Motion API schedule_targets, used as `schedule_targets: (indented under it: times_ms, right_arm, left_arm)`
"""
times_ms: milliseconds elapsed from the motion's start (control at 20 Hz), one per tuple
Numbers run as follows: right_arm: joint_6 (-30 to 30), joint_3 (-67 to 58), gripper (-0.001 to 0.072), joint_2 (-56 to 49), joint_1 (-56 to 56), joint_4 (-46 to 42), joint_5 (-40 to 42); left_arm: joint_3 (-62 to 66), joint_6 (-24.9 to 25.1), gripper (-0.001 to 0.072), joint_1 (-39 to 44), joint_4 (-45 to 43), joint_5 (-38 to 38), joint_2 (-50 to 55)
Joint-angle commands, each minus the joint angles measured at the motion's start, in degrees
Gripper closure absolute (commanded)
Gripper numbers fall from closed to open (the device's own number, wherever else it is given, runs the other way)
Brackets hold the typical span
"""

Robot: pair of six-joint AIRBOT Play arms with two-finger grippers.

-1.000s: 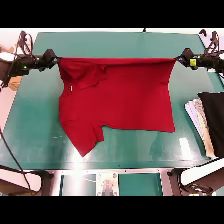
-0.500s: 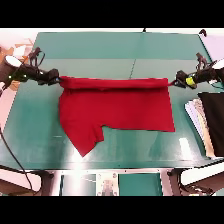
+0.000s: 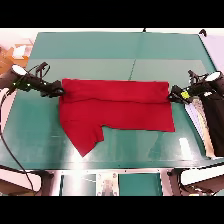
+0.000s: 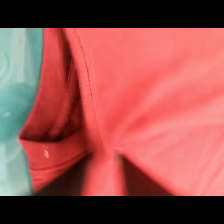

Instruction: Fold the shirts.

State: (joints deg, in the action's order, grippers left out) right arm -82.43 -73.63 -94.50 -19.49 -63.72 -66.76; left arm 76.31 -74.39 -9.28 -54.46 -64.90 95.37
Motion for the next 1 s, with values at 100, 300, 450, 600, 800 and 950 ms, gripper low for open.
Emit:
schedule_targets:
  times_ms: [100,300,450,600,800,950]
  right_arm:
    - [-0.1,-3.6,0.0438,1.9,-2.2,0.0,-8.7]
    - [0.2,4.8,0.0450,12.5,-5.0,-0.2,-9.7]
    - [-0.6,20.1,0.0516,25.0,-7.1,-0.2,-8.2]
    - [-1.8,35.0,0.0515,38.4,-9.3,-0.2,-5.4]
    - [-4.4,49.2,0.0199,50.5,-10.1,2.4,2.7]
    - [-4.4,55.2,0.0201,51.4,-10.1,6.9,8.4]
  left_arm:
    - [3.1,-5.1,0.0186,-1.8,0.5,-14.4,-1.2]
    - [-9.5,-5.3,0.0200,-4.3,-3.3,-16.5,-12.3]
    - [-29.4,-5.4,0.0198,-5.8,-4.3,-9.7,-26.4]
    - [-45.3,-9.0,0.0198,-5.6,-2.3,-5.3,-39.1]
    - [-58.2,-12.8,0.0198,-0.7,1.5,4.0,-45.7]
    - [-62.6,-12.7,0.0198,6.3,11.2,15.2,-45.6]
